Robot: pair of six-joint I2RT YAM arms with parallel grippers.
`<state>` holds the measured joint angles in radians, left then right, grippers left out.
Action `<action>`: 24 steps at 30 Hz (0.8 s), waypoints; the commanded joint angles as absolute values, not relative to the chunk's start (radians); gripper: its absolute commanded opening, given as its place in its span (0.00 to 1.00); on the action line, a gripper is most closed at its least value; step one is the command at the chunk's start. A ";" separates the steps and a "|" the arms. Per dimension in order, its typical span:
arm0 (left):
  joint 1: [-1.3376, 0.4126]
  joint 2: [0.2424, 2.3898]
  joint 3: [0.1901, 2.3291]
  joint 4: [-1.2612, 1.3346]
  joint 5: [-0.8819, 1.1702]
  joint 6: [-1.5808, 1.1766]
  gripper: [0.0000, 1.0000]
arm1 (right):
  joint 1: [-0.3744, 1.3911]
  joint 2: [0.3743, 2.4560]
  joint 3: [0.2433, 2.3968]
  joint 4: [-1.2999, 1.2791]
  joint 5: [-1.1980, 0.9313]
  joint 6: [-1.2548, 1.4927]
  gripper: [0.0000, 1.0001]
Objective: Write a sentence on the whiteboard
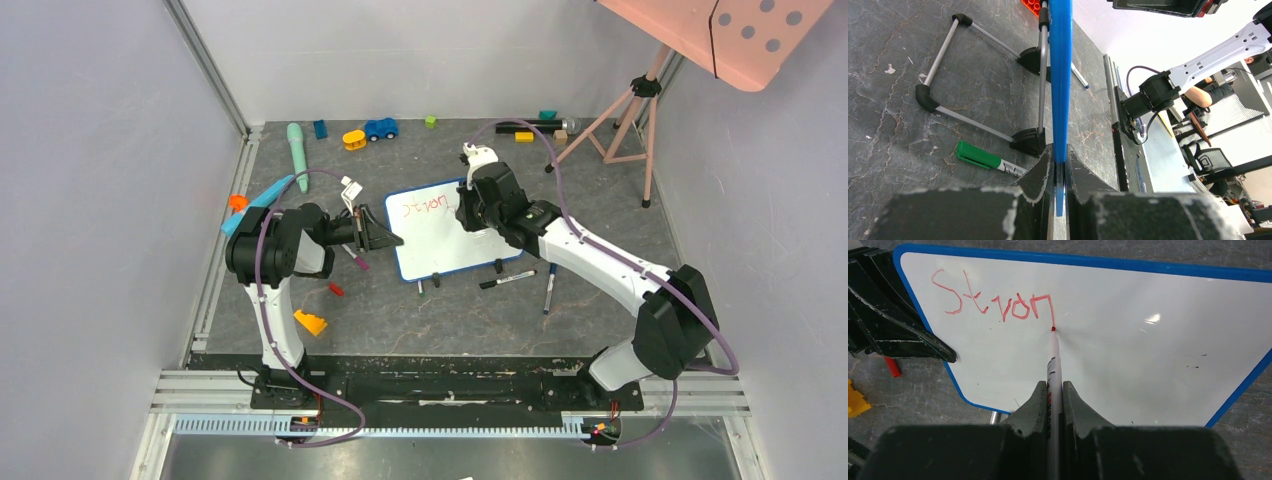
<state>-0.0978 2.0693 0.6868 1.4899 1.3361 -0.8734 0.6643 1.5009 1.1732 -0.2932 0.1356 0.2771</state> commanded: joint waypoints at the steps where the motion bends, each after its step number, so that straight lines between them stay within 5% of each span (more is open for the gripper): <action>1: -0.100 2.082 0.683 1.557 1.374 -0.851 0.02 | 0.650 1.492 1.201 -0.294 0.143 0.276 0.00; 24: -0.100 2.079 0.684 1.557 1.374 -0.851 0.02 | 0.649 1.474 1.257 -0.307 0.188 0.227 0.00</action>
<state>-0.0978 2.0693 0.6868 1.4902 1.3376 -0.8730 0.6540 1.4601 1.1915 -0.3138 0.1406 0.2485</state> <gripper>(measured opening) 0.130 0.115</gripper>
